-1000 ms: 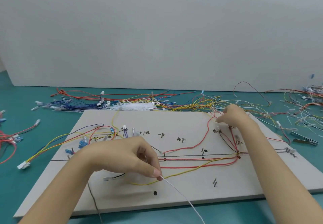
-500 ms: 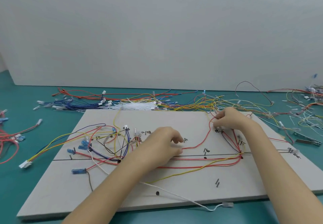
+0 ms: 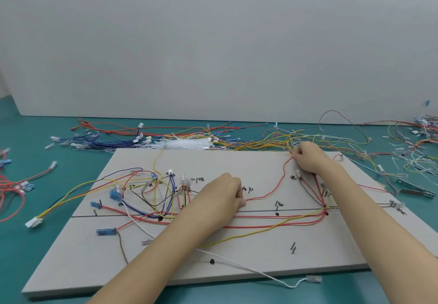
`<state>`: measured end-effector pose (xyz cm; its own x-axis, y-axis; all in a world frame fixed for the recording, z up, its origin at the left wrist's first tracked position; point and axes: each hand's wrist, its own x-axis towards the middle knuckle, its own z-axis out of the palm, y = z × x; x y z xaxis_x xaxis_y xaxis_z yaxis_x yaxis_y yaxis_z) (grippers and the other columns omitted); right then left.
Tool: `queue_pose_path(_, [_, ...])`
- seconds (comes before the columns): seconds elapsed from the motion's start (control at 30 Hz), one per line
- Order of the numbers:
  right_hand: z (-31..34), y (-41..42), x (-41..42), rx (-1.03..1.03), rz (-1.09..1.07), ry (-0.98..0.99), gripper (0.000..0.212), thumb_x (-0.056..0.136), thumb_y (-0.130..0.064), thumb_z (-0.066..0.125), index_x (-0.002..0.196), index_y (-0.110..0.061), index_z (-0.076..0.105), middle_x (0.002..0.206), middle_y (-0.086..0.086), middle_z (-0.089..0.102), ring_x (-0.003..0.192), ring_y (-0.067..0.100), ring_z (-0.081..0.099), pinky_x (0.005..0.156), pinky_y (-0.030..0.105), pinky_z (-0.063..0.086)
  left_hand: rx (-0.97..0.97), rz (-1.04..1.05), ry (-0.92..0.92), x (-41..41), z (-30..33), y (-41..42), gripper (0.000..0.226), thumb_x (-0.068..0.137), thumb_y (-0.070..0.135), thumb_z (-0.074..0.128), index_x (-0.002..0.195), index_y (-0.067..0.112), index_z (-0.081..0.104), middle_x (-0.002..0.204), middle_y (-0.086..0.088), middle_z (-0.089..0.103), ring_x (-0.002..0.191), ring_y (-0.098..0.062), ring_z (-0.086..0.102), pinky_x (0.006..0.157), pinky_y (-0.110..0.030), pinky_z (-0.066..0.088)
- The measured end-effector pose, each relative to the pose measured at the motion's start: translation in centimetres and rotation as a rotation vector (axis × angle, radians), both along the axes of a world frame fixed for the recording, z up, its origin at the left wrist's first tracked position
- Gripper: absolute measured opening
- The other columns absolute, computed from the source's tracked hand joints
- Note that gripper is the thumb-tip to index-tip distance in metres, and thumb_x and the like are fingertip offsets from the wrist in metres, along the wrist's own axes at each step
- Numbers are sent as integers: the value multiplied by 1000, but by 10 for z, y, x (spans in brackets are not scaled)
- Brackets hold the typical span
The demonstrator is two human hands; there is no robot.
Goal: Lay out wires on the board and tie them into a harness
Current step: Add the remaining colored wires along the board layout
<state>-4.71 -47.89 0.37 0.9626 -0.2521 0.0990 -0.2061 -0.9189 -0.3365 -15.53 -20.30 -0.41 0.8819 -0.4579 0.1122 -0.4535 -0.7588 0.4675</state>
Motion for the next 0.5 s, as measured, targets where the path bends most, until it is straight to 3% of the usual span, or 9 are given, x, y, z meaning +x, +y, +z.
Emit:
queue_pose_path(0.13, [-11,-2,5,95,-90,-122,24,96,-8,47,86,8,61,93,26,64,92,39,58,71,36,41,136,-11,-59,-3,-6,-1,11,101,22,43,103,13,49,109,-7,51,103,-26,48,89,-39,42])
queue_pose_path(0.23, [-13,-4,7,129,-136,-192,24,93,-4,50,93,16,63,100,32,65,98,43,59,79,40,46,50,16,-151,-2,0,6,9,102,24,38,94,20,40,102,-2,50,95,-25,47,82,-40,40])
queue_pose_path(0.33, [-13,-8,11,145,-153,-197,22,89,2,48,87,18,64,95,34,65,96,45,60,78,42,48,-296,98,-130,7,13,22,17,101,17,41,85,22,41,91,2,52,87,-22,49,77,-35,39])
queue_pose_path(0.43, [-10,-5,13,110,-167,-138,18,89,4,47,77,10,58,89,31,60,89,42,58,68,36,41,-818,114,39,11,29,43,22,103,13,39,85,18,50,88,5,62,83,-10,59,69,-24,42])
queue_pose_path(0.5, [-8,-2,14,74,-169,-99,15,91,2,47,94,10,59,103,31,59,97,42,59,71,34,41,-1127,73,194,11,39,55,24,104,18,36,88,15,54,90,7,71,83,-6,65,67,-20,50])
